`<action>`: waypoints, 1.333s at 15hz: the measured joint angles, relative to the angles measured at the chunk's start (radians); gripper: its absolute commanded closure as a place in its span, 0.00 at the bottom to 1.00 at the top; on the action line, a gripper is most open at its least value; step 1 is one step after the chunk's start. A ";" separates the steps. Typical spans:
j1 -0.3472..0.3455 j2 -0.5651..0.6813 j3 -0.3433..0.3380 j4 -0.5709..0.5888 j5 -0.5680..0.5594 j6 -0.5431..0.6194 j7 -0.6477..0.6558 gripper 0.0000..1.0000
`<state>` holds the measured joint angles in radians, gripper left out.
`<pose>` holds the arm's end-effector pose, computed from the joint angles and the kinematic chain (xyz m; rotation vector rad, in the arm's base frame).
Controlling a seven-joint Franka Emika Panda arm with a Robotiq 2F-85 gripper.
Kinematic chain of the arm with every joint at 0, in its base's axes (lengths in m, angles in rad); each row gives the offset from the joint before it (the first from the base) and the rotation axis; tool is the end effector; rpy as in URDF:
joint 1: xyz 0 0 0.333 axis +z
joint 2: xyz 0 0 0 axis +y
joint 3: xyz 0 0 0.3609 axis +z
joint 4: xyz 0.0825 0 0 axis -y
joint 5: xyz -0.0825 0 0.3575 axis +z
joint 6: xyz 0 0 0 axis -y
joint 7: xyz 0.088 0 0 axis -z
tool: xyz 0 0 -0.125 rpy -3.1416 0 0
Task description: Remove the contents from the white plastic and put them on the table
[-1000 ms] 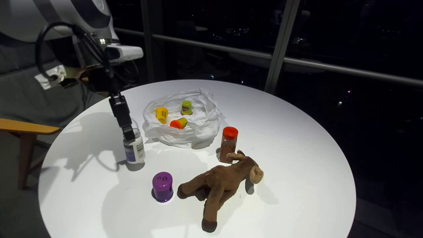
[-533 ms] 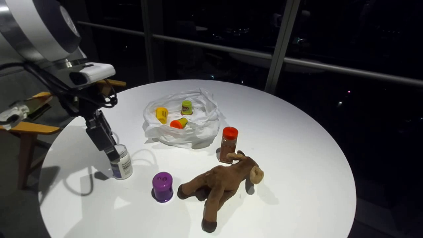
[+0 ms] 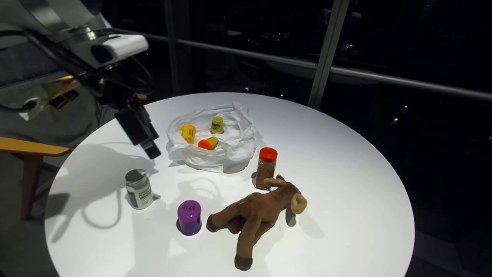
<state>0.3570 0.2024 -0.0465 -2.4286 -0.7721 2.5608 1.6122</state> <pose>0.4540 0.1492 0.2669 2.6862 -0.8773 0.4169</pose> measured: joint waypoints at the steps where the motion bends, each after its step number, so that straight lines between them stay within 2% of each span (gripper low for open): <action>1: -0.035 -0.036 -0.004 0.000 0.026 0.000 -0.066 0.01; 4: -0.141 -0.113 0.004 0.022 0.153 0.000 -0.310 0.00; 6: -0.184 -0.120 0.023 0.072 0.262 -0.003 -0.472 0.00; 11: -0.211 -0.017 0.079 0.295 0.531 -0.098 -0.850 0.00; 15: -0.201 0.143 0.094 0.520 0.575 -0.222 -0.988 0.00; 20: -0.141 0.356 0.073 0.740 0.503 -0.237 -1.069 0.00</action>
<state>0.2161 0.5583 0.0267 -1.6890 -0.2686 2.3240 0.5432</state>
